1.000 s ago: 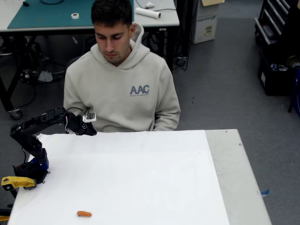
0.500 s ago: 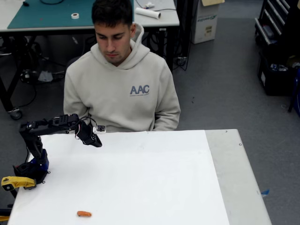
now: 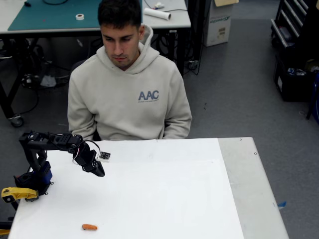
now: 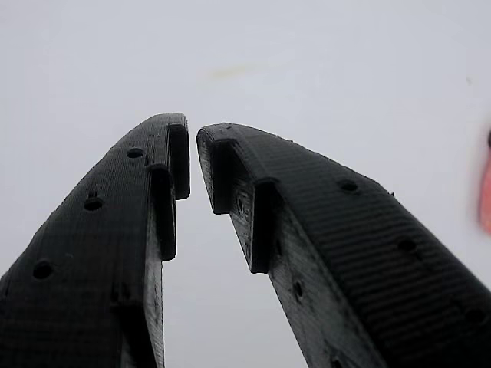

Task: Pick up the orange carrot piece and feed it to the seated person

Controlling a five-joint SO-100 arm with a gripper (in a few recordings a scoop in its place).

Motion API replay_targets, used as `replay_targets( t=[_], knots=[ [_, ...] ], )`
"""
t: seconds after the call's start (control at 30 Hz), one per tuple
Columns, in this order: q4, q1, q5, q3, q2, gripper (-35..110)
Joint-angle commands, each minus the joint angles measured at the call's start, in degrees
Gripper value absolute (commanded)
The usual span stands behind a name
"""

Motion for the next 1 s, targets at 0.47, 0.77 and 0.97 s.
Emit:
replay_targets(
  t=[0.47,0.77,0.97],
  knots=[
    [-0.70,16.44,-15.12,-5.54,-10.37,-3],
    [-0.70,23.55,-22.15,-17.67,-18.46,-3],
    [-0.70,26.02,-24.79,-23.12,-24.08,-3]
  ],
)
